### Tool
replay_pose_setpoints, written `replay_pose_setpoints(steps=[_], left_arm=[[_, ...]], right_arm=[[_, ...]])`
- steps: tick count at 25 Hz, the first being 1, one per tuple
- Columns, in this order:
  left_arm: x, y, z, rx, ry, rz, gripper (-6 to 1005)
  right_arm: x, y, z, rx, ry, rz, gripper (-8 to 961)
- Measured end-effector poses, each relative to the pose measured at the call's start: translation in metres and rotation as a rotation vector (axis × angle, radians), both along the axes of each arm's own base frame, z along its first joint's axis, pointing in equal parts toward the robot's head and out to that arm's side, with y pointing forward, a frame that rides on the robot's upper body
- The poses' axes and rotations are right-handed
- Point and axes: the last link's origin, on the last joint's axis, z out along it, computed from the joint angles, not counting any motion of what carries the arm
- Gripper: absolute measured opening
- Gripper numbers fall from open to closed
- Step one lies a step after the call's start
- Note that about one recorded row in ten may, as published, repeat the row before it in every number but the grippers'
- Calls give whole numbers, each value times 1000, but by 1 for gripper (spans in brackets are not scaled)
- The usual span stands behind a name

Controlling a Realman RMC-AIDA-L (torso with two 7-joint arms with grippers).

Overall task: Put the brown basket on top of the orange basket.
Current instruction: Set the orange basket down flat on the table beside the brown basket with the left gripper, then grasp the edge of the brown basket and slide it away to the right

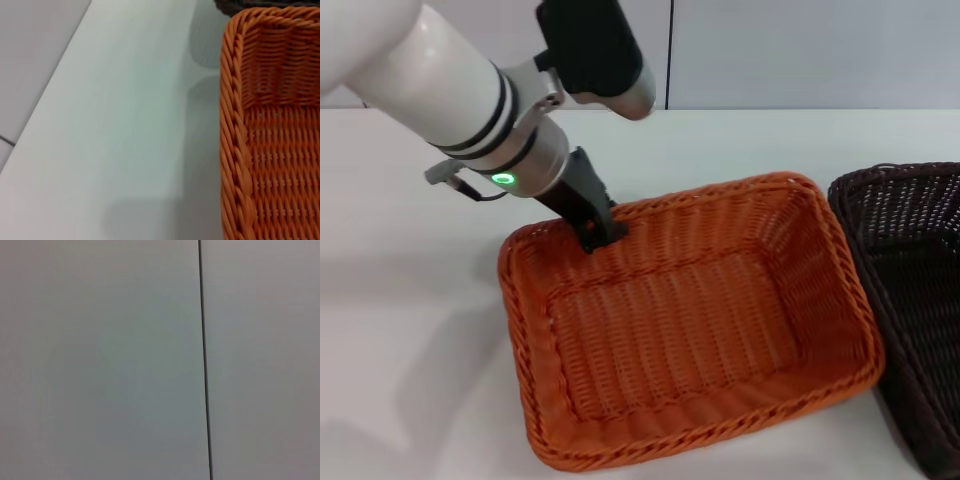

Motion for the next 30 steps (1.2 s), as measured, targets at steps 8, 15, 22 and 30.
replay_pose_setpoints(steps=[8,15,22,30], left_arm=[[4,0,-3,3,-6,-11,265],[2,8,-2,100,-128,-14,437],[0,9,21,354,-548,-107,768],[-4,-1,27,559,-784,-219,857]], right_arm=[[2,-1,2,12,8,-8,658],[1,0,3,9,4,-7,657],[-7,15,26,-86,49,66,655],[-29,44,65,-268,-27,119,653]])
